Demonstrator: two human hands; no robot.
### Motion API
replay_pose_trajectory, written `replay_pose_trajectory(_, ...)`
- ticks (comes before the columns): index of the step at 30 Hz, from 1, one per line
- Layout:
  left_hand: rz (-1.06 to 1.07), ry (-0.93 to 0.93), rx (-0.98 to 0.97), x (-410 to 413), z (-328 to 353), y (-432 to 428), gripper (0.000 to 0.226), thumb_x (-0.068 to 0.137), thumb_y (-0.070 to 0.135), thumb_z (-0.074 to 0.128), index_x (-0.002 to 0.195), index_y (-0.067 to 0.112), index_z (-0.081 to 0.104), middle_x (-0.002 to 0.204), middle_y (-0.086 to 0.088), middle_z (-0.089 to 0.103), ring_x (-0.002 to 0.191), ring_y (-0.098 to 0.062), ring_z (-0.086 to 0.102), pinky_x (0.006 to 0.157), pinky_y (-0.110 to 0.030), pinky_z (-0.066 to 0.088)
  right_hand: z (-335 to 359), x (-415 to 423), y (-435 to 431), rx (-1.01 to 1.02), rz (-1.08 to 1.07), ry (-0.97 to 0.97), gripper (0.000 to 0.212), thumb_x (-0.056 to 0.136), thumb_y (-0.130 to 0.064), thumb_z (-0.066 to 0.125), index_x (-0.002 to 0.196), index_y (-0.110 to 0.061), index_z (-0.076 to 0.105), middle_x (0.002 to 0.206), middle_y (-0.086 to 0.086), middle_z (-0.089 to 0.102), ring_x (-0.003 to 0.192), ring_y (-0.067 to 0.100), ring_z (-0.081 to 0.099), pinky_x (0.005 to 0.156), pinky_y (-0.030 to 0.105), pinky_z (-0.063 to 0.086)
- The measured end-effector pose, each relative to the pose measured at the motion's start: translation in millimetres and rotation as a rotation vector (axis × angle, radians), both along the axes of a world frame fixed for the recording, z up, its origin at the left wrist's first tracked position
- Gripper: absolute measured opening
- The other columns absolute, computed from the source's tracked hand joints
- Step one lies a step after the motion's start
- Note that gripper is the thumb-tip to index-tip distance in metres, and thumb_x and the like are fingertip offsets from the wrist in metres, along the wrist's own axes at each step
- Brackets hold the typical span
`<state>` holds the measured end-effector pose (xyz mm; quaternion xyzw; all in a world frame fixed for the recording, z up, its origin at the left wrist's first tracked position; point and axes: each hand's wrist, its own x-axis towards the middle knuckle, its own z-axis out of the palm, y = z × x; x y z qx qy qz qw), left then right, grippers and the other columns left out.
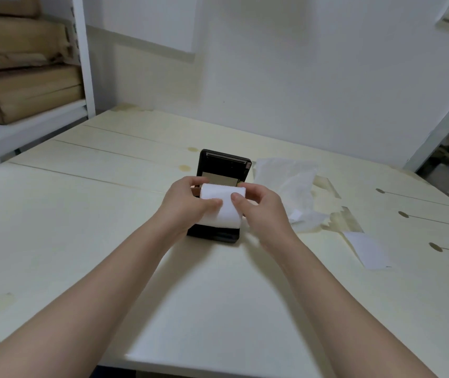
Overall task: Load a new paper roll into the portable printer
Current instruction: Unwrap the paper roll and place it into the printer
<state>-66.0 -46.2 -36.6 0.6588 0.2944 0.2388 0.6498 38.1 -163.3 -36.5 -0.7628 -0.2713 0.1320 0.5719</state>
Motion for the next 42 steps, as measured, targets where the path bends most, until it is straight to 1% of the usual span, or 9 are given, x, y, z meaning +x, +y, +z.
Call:
replay_pose_trajectory(5, 0.178, 0.018, 0.103, -6.8, -2.1, 7.7, 0.044, 0.083, 0.02, 0.072, 0.125, 0.016, 0.062, 0.109, -0.002, 0.07, 0.097, -0.021, 0.069, 0.086, -0.035, 0.056, 3.9, -13.4, 19.8, -0.067, -0.021, -0.101, 0.036, 0.09, -0.024, 0.066, 0.125, -0.017, 0.061, 0.117, -0.004, 0.066, 0.11, 0.017, 0.064, 0.097, 0.037, 0.052)
replay_pose_trajectory(11, 0.083, 0.138, 0.084, -7.1, -1.2, 16.2, 0.042, 0.079, 0.016, 0.076, 0.12, 0.013, 0.065, 0.113, -0.008, 0.071, 0.101, -0.026, 0.069, 0.095, -0.04, 0.055, 7.1, -7.0, 11.1, -0.168, 0.011, -0.138, 0.036, 0.089, -0.022, 0.069, 0.124, -0.015, 0.062, 0.116, 0.0, 0.066, 0.107, 0.018, 0.063, 0.092, 0.031, 0.05)
replay_pose_trajectory(16, 0.109, 0.151, 0.247, 4.7, -0.4, 13.7, 0.047, 0.078, 0.012, 0.073, 0.125, 0.015, 0.065, 0.124, -0.001, 0.066, 0.112, -0.019, 0.063, 0.094, -0.031, 0.05, -1.0, -7.7, 13.3, -0.136, -0.035, -0.14, 0.033, 0.09, -0.021, 0.067, 0.122, -0.021, 0.059, 0.114, -0.008, 0.063, 0.096, 0.01, 0.062, 0.084, 0.026, 0.048)
replay_pose_trajectory(22, 0.137, 0.177, 0.378, 4.9, -14.3, 15.4, 0.042, 0.076, 0.013, 0.073, 0.118, 0.02, 0.069, 0.117, 0.006, 0.072, 0.096, -0.011, 0.062, 0.083, -0.021, 0.043, -16.1, -4.5, 14.7, -0.16, -0.049, -0.241, 0.031, 0.086, -0.022, 0.069, 0.114, -0.03, 0.06, 0.116, -0.003, 0.055, 0.093, -0.005, 0.052, 0.078, 0.011, 0.038)
replay_pose_trajectory(25, 0.168, 0.174, 0.383, 4.8, -19.1, 16.9, 0.048, 0.076, 0.017, 0.075, 0.122, 0.025, 0.065, 0.12, 0.009, 0.067, 0.093, -0.012, 0.058, 0.08, -0.026, 0.044, -18.6, -2.1, 16.8, -0.098, -0.049, -0.208, 0.026, 0.085, -0.02, 0.069, 0.105, -0.033, 0.058, 0.111, -0.005, 0.063, 0.09, 0.007, 0.056, 0.083, 0.024, 0.046)
replay_pose_trajectory(29, 0.12, 0.165, 0.371, 6.7, -21.7, 19.5, 0.054, 0.076, 0.019, 0.075, 0.127, 0.032, 0.061, 0.132, 0.009, 0.059, 0.095, -0.012, 0.058, 0.082, -0.03, 0.048, -20.6, -1.7, 17.6, -0.074, -0.06, -0.21, 0.027, 0.085, -0.017, 0.069, 0.106, -0.031, 0.057, 0.1, -0.017, 0.063, 0.086, 0.008, 0.057, 0.083, 0.028, 0.049)
replay_pose_trajectory(32, 0.1, 0.14, 0.335, 5.2, -24.2, 21.6, 0.056, 0.077, 0.021, 0.076, 0.129, 0.031, 0.06, 0.132, 0.01, 0.057, 0.086, -0.006, 0.057, 0.079, -0.026, 0.043, -25.2, 0.1, 14.7, -0.023, -0.067, -0.194, 0.029, 0.083, -0.018, 0.07, 0.108, -0.03, 0.059, 0.101, -0.013, 0.065, 0.088, 0.009, 0.059, 0.086, 0.034, 0.052)
replay_pose_trajectory(37, 0.109, 0.09, 0.289, 5.8, -29.0, 23.7, 0.049, 0.079, 0.025, 0.076, 0.125, 0.033, 0.063, 0.13, 0.009, 0.059, 0.104, -0.015, 0.058, 0.087, -0.03, 0.047, -28.3, 2.7, 15.4, 0.066, -0.046, -0.093, 0.029, 0.084, -0.015, 0.07, 0.109, -0.026, 0.06, 0.103, -0.009, 0.067, 0.089, 0.012, 0.061, 0.09, 0.042, 0.055)
replay_pose_trajectory(42, 0.09, 0.101, 0.305, 10.0, -32.9, 23.8, 0.035, 0.077, 0.026, 0.074, 0.11, 0.036, 0.07, 0.114, 0.006, 0.069, 0.099, -0.018, 0.067, 0.087, -0.039, 0.056, -25.6, 9.3, 17.1, -0.041, 0.009, -0.231, 0.026, 0.088, -0.016, 0.065, 0.111, -0.028, 0.06, 0.101, -0.011, 0.066, 0.092, 0.009, 0.058, 0.083, 0.03, 0.05)
